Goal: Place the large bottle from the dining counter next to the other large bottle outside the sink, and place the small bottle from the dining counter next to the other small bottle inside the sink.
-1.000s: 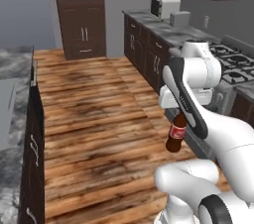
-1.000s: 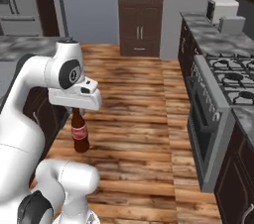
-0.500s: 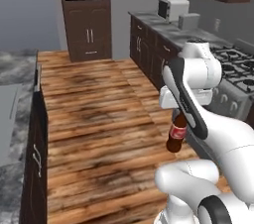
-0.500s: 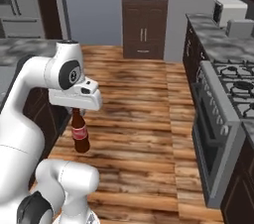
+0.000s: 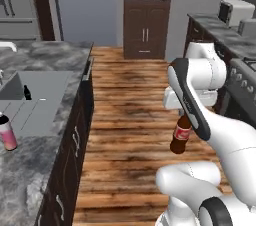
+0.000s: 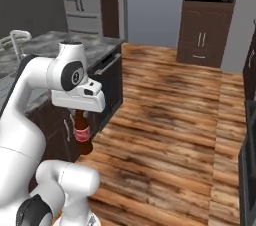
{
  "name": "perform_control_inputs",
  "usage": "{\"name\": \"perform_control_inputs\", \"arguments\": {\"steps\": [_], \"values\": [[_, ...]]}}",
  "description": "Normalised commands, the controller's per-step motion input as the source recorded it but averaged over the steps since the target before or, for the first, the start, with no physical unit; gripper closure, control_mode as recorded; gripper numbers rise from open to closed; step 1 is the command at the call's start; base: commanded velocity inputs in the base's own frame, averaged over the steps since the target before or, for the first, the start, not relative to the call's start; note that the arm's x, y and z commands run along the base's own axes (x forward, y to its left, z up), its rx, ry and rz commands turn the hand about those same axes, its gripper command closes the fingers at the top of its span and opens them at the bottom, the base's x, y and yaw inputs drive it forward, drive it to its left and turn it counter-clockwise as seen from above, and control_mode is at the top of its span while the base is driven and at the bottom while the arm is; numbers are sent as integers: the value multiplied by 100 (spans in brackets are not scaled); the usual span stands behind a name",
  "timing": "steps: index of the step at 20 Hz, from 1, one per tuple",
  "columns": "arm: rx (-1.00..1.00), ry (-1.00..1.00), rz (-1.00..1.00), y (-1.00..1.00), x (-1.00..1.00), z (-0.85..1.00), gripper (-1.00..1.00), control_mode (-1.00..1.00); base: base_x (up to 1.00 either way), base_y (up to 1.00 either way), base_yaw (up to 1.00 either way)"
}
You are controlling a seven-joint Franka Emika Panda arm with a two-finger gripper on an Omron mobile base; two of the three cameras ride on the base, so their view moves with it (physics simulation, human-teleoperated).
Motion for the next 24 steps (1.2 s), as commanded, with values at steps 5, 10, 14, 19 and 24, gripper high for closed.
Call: {"name": "perform_control_inputs", "arguments": {"steps": [5,10,14,19,24], "values": [[0,0,0,0,0,0,100,100,4,-3,50],[0,0,0,0,0,0,100,100,7,-6,49],[0,0,0,0,0,0,100,100,0,0,41],[0,0,0,0,0,0,100,100,11,0,39],[0,0,0,0,0,0,100,100,6,1,25]]}}
